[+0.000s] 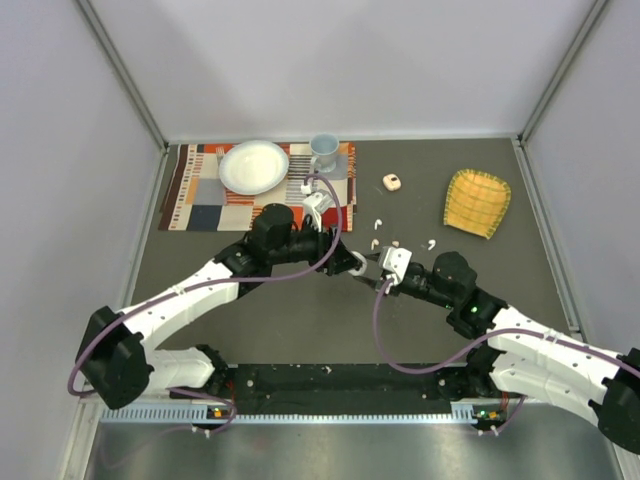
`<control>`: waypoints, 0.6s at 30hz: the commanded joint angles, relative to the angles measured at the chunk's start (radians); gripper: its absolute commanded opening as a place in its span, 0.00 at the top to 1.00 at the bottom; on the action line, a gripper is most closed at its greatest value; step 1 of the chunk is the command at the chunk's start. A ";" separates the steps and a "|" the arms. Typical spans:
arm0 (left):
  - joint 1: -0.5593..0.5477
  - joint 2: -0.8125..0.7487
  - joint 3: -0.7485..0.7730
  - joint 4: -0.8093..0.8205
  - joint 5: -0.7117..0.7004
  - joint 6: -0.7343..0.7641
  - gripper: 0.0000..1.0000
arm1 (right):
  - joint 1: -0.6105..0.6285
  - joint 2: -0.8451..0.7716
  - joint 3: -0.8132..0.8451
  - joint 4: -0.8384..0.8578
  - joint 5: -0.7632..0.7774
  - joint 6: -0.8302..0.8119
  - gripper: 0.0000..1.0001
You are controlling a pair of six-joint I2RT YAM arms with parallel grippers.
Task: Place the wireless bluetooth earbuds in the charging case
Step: Pass from the right arm to the left
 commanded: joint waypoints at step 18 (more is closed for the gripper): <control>-0.008 0.023 0.118 -0.178 -0.049 0.110 0.32 | 0.010 0.074 0.008 0.171 0.061 0.017 1.00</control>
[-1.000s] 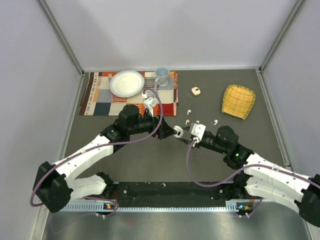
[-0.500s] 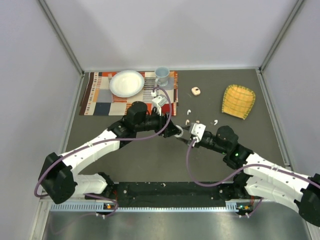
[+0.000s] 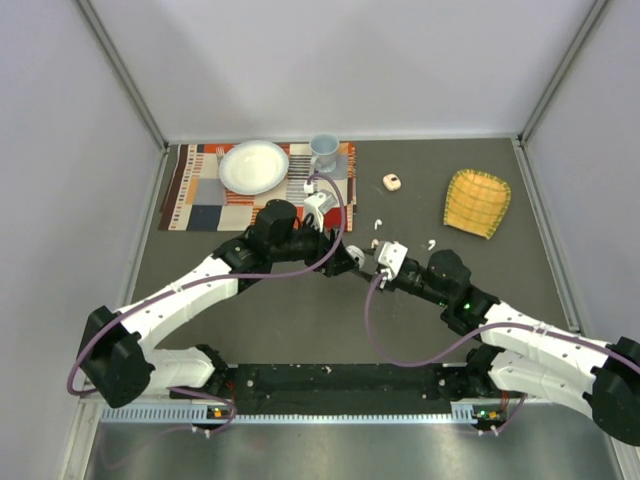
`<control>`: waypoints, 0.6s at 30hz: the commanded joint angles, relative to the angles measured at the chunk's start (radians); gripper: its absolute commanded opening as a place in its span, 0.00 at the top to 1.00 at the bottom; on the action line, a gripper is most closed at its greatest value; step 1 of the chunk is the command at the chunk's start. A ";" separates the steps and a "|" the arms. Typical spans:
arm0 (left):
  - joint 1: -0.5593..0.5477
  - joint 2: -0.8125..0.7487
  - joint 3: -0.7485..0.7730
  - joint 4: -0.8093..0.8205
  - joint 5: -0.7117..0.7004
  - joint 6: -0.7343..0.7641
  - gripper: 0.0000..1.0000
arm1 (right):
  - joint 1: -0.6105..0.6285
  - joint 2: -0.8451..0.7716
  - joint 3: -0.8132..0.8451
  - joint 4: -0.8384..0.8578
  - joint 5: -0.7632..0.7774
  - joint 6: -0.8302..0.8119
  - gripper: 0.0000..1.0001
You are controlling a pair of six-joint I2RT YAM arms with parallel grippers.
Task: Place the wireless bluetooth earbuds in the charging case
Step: Pass from the right arm to the left
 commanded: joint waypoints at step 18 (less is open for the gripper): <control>-0.006 0.030 0.047 0.028 -0.021 -0.004 0.47 | 0.010 0.005 0.003 0.087 -0.020 -0.001 1.00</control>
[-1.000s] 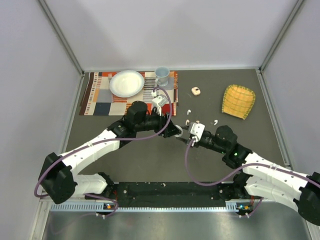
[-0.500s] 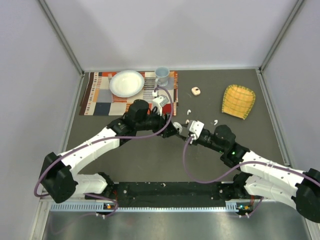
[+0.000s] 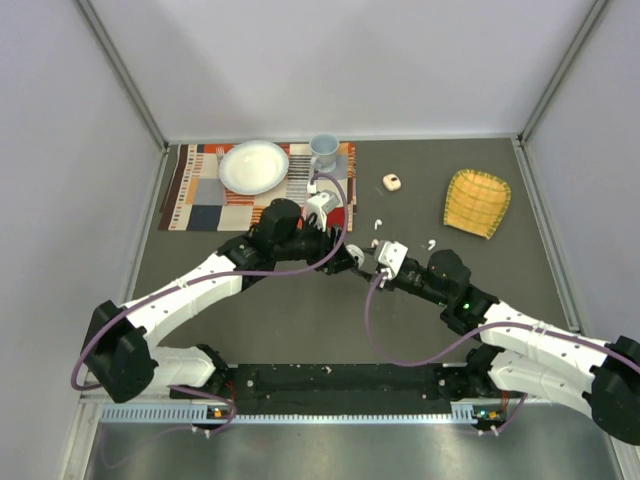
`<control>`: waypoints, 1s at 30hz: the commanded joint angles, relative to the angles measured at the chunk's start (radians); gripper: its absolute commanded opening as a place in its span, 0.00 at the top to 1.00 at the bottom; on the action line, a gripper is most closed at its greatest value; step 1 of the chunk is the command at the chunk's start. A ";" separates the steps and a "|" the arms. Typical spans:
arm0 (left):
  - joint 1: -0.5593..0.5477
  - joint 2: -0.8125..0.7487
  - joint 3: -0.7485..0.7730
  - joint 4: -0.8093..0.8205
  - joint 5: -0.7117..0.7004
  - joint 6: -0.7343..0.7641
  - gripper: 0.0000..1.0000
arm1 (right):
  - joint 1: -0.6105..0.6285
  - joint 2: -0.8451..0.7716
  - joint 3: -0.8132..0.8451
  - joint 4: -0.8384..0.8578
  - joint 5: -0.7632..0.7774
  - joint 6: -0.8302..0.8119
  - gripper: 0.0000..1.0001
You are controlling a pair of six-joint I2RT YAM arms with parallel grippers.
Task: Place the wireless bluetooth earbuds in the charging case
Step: Pass from the right arm to the left
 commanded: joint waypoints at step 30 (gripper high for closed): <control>-0.007 -0.239 -0.132 0.197 -0.279 0.105 1.00 | 0.010 -0.095 0.031 0.042 0.218 0.260 0.06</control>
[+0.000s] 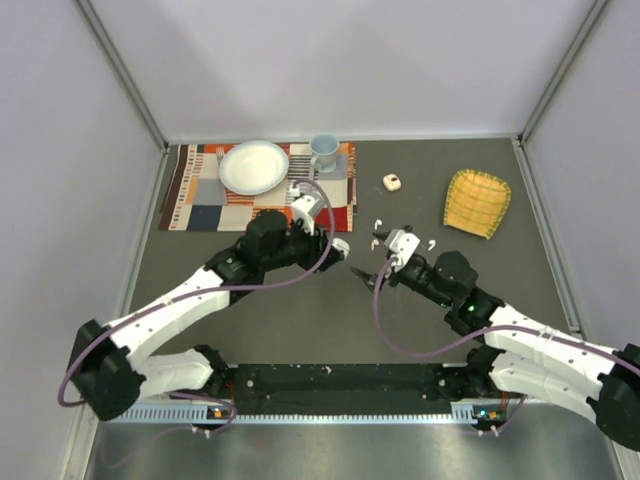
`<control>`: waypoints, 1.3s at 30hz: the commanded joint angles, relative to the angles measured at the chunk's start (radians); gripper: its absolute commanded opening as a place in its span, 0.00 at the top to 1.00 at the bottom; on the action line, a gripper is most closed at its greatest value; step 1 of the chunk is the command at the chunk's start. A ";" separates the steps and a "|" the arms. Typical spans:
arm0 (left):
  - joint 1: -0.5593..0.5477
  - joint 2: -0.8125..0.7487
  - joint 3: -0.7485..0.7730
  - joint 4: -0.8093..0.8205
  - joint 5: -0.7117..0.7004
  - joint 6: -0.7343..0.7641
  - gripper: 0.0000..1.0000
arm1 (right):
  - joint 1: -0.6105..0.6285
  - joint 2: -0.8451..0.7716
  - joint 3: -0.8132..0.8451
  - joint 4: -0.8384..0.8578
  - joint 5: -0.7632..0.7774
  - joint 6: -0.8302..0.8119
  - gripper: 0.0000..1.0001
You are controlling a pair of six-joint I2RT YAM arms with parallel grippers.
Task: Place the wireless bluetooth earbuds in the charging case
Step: Pass from the right arm to the left, then pass from the left arm to the right
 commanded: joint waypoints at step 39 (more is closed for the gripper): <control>-0.001 -0.485 -0.627 0.965 -0.070 0.294 1.00 | -0.022 0.259 0.032 0.492 -0.101 1.794 0.04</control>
